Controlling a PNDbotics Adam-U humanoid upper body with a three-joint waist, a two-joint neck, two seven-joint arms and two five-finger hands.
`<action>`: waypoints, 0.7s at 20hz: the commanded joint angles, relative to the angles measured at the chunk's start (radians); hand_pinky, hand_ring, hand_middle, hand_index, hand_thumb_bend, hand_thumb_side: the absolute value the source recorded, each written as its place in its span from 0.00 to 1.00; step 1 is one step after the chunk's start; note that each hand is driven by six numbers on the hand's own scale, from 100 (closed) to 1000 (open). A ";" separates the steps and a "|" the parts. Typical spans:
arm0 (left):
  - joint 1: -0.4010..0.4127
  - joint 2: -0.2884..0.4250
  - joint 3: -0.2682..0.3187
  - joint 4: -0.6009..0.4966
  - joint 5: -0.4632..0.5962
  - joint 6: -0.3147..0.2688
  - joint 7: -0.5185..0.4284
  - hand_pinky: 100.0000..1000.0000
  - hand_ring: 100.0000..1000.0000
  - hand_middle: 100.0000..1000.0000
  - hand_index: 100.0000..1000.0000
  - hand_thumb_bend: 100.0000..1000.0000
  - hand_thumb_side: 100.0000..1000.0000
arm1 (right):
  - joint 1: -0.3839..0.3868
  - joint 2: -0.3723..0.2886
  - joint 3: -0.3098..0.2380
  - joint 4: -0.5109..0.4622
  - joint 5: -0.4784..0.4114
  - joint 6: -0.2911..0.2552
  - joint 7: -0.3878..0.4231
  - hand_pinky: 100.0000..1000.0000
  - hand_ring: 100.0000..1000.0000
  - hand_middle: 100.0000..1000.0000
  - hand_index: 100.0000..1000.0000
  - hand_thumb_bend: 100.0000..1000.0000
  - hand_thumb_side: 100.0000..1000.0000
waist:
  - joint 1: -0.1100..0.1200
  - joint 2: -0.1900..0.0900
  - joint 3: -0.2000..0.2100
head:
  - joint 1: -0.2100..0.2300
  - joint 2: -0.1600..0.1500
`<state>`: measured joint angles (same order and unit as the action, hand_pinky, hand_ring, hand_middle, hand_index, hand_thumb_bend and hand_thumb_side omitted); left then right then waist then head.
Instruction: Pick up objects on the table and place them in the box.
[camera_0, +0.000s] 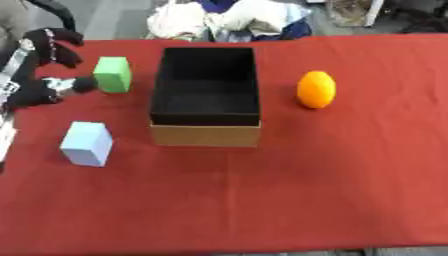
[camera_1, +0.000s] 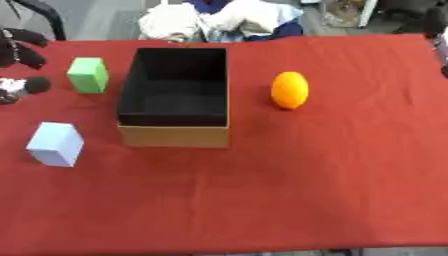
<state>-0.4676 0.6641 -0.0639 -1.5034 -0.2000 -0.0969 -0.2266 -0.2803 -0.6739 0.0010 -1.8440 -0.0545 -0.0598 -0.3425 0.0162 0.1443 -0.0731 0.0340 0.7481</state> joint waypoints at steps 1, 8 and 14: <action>-0.037 0.124 -0.037 0.033 -0.057 -0.022 -0.056 0.63 0.65 0.69 0.79 0.93 0.33 | -0.007 -0.023 -0.005 -0.001 0.003 -0.001 0.006 0.56 0.72 0.72 0.84 0.40 0.48 | -0.001 -0.018 0.002 | 0.004 0.009; -0.105 0.163 -0.108 0.134 -0.181 -0.080 -0.180 0.63 0.64 0.67 0.78 0.88 0.26 | 0.013 -0.025 -0.004 -0.006 -0.006 -0.006 0.007 0.56 0.72 0.72 0.84 0.39 0.49 | -0.003 -0.023 -0.007 | 0.012 0.007; -0.132 0.141 -0.136 0.189 -0.275 -0.144 -0.282 0.63 0.64 0.64 0.77 0.86 0.27 | 0.026 -0.026 -0.010 -0.015 -0.011 -0.004 0.000 0.56 0.72 0.72 0.84 0.39 0.49 | -0.005 -0.022 -0.011 | 0.013 0.009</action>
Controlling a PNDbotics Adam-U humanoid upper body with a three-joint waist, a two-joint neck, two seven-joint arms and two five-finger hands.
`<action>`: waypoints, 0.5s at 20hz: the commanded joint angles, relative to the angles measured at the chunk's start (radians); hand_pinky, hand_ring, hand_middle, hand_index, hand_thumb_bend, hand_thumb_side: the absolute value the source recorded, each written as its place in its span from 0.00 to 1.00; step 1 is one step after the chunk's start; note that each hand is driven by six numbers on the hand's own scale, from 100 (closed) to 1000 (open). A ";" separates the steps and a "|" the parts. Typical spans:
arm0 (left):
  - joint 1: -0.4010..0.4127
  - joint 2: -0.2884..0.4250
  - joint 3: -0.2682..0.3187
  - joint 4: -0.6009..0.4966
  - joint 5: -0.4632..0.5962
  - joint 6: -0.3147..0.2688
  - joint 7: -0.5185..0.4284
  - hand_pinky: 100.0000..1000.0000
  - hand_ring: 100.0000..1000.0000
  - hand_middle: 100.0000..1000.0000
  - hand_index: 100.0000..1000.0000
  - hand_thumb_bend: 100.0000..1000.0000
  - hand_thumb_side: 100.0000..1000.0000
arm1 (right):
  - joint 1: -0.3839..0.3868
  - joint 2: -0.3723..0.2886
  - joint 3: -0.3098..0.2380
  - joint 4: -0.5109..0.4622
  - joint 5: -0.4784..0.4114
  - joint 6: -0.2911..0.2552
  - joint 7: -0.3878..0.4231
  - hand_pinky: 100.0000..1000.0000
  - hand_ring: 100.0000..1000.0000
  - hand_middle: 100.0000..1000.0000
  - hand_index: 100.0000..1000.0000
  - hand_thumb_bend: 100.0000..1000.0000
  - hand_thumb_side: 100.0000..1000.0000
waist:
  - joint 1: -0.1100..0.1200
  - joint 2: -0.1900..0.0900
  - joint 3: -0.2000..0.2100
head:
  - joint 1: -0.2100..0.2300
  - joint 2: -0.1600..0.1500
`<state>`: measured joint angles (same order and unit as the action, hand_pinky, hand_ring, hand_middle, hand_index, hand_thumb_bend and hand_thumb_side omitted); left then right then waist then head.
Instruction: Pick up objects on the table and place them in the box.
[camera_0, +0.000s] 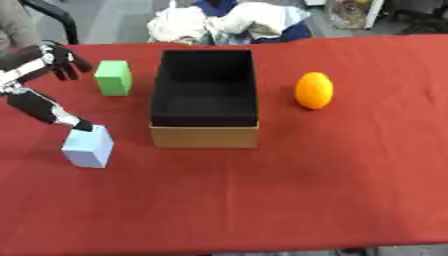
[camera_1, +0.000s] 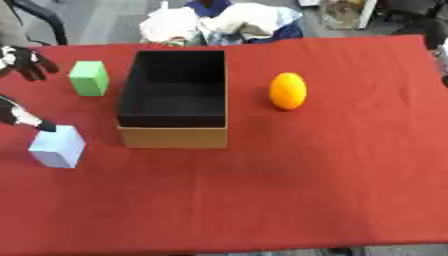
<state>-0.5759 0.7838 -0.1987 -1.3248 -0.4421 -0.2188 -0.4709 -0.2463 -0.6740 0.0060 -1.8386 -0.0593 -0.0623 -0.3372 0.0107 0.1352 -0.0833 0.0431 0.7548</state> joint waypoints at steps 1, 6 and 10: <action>-0.027 0.019 -0.003 0.016 -0.042 -0.031 -0.056 0.63 0.64 0.64 0.77 0.86 0.27 | -0.008 -0.025 -0.015 -0.020 -0.006 -0.001 -0.006 0.57 0.72 0.72 0.84 0.39 0.49 | 0.000 -0.013 0.000 | 0.004 0.002; -0.037 0.010 0.001 0.031 -0.069 -0.053 -0.147 0.64 0.64 0.64 0.77 0.86 0.27 | -0.006 -0.023 -0.015 -0.018 -0.009 -0.004 -0.004 0.57 0.72 0.72 0.84 0.37 0.50 | 0.000 -0.014 0.002 | 0.002 0.003; -0.042 -0.002 0.010 0.030 -0.096 -0.052 -0.164 0.62 0.62 0.61 0.75 0.86 0.25 | -0.005 -0.020 -0.016 -0.016 -0.011 -0.006 -0.005 0.57 0.72 0.72 0.84 0.37 0.50 | -0.001 -0.013 0.001 | 0.003 0.002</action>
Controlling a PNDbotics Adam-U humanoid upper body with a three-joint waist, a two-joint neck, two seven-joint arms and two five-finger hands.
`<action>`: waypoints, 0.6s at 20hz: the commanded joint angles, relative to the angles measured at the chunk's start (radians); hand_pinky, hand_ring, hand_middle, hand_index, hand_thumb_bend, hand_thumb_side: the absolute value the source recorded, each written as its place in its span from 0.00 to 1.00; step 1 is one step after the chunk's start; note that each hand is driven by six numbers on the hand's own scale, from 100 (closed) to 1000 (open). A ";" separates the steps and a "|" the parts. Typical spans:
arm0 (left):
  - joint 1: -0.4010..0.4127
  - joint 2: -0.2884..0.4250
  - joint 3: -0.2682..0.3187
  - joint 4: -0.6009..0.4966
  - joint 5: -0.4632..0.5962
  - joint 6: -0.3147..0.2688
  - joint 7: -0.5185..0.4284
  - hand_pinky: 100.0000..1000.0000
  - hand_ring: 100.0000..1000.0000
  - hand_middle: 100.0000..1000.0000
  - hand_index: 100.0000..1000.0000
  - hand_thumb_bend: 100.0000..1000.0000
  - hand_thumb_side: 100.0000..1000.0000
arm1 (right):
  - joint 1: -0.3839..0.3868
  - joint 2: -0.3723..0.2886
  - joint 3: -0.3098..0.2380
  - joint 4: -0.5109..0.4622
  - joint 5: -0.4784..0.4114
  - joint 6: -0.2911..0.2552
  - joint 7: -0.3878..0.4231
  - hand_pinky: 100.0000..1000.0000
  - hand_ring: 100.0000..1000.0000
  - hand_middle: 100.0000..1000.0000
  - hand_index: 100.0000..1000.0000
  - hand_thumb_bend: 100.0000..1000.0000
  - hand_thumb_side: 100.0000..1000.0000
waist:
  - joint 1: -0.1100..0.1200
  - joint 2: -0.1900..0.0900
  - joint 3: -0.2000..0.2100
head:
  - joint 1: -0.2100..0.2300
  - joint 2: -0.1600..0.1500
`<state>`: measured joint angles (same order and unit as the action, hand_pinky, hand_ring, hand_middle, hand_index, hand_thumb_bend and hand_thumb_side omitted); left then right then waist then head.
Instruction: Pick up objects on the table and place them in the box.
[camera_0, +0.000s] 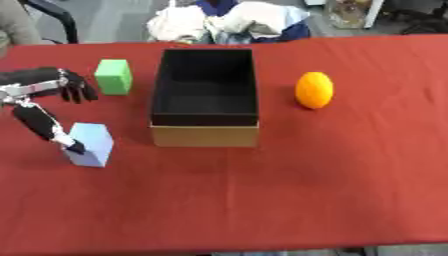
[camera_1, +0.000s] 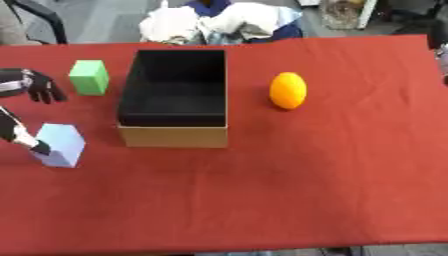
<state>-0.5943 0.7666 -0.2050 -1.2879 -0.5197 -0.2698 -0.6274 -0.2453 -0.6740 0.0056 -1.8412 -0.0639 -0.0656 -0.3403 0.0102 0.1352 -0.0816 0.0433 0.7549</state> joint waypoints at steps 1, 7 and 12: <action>-0.023 0.011 0.015 -0.004 -0.028 -0.002 -0.001 0.62 0.62 0.61 0.75 0.86 0.24 | -0.005 -0.019 -0.015 -0.013 -0.006 -0.003 -0.002 0.57 0.72 0.72 0.84 0.37 0.50 | -0.001 -0.013 -0.001 | 0.003 0.002; -0.029 -0.019 -0.002 0.029 -0.076 -0.021 0.013 0.61 0.60 0.59 0.73 0.86 0.24 | -0.005 -0.015 -0.015 -0.011 -0.009 -0.005 -0.001 0.57 0.72 0.72 0.84 0.36 0.51 | -0.002 -0.013 -0.004 | 0.005 0.000; -0.033 -0.031 -0.013 0.053 -0.093 -0.044 -0.024 0.57 0.55 0.55 0.70 0.83 0.24 | -0.004 -0.013 -0.015 -0.009 -0.010 -0.006 -0.001 0.57 0.72 0.72 0.84 0.35 0.51 | -0.003 -0.012 -0.007 | 0.005 0.000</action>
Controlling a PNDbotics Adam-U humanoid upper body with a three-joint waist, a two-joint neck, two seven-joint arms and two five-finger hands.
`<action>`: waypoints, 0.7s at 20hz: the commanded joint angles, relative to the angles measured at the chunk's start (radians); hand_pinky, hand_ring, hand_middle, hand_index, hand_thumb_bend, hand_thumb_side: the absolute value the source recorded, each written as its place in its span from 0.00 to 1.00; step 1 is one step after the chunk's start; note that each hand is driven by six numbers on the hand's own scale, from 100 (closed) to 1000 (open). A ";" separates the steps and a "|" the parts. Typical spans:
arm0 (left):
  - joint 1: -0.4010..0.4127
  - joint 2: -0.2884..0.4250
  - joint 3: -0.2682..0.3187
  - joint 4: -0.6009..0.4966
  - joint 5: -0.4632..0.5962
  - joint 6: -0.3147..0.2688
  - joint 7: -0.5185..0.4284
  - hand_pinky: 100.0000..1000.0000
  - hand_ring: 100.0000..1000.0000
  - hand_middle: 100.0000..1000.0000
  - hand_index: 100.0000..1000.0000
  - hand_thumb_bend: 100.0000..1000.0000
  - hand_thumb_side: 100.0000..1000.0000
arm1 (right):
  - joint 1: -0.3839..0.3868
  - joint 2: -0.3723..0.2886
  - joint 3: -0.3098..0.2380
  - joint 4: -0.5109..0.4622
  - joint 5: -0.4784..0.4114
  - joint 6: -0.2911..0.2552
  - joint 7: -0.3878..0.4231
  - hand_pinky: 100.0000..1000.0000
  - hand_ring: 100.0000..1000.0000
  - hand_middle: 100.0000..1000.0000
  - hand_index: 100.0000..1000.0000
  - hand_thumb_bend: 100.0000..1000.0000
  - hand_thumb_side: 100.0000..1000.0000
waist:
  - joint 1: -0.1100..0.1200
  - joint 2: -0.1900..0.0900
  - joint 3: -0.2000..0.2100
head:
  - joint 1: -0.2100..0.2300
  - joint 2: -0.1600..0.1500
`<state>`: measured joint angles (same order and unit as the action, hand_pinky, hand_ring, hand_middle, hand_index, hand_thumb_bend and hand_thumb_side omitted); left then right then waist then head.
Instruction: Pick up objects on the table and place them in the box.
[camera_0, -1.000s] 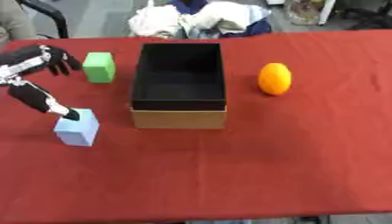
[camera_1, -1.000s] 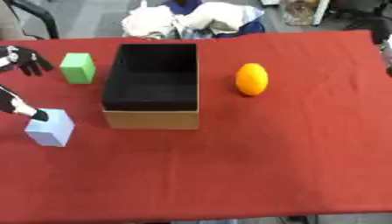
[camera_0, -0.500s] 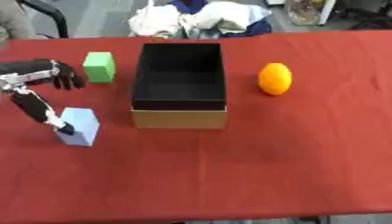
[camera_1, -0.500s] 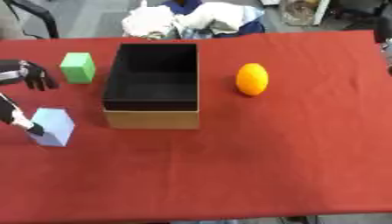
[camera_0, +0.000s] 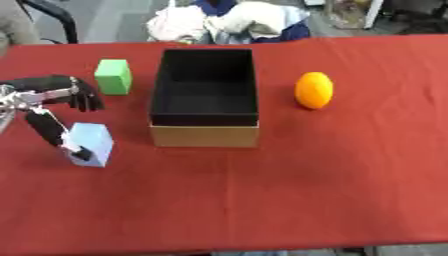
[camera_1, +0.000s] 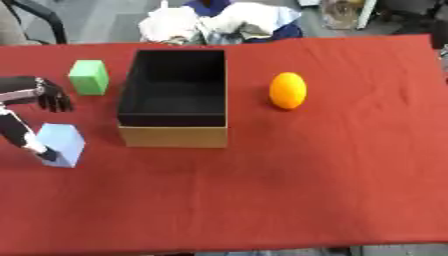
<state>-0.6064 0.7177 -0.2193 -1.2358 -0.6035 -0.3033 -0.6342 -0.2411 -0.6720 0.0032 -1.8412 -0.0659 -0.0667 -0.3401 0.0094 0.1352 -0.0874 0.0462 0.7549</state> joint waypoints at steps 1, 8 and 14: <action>-0.022 0.017 0.002 0.006 -0.014 -0.014 -0.025 0.56 0.54 0.53 0.69 0.83 0.24 | -0.008 -0.014 -0.013 -0.009 -0.008 -0.006 -0.002 0.57 0.72 0.72 0.84 0.35 0.51 | -0.002 -0.012 -0.002 | 0.002 0.000; -0.021 0.013 0.021 0.013 -0.055 -0.002 0.018 0.35 0.27 0.25 0.42 0.69 0.20 | -0.007 -0.012 -0.014 -0.006 -0.009 -0.006 -0.003 0.57 0.72 0.72 0.84 0.35 0.51 | -0.006 -0.009 -0.002 | 0.001 0.000; -0.027 0.005 0.059 -0.038 -0.011 0.025 0.101 0.30 0.19 0.17 0.36 0.65 0.20 | -0.004 -0.010 -0.016 -0.005 -0.009 -0.006 -0.006 0.57 0.72 0.72 0.84 0.34 0.52 | -0.009 -0.013 0.003 | -0.002 0.001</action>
<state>-0.6119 0.7034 -0.1826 -1.2467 -0.6275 -0.2824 -0.5514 -0.2373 -0.6653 0.0004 -1.8407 -0.0695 -0.0706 -0.3440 0.0020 0.1360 -0.0840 0.0455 0.7549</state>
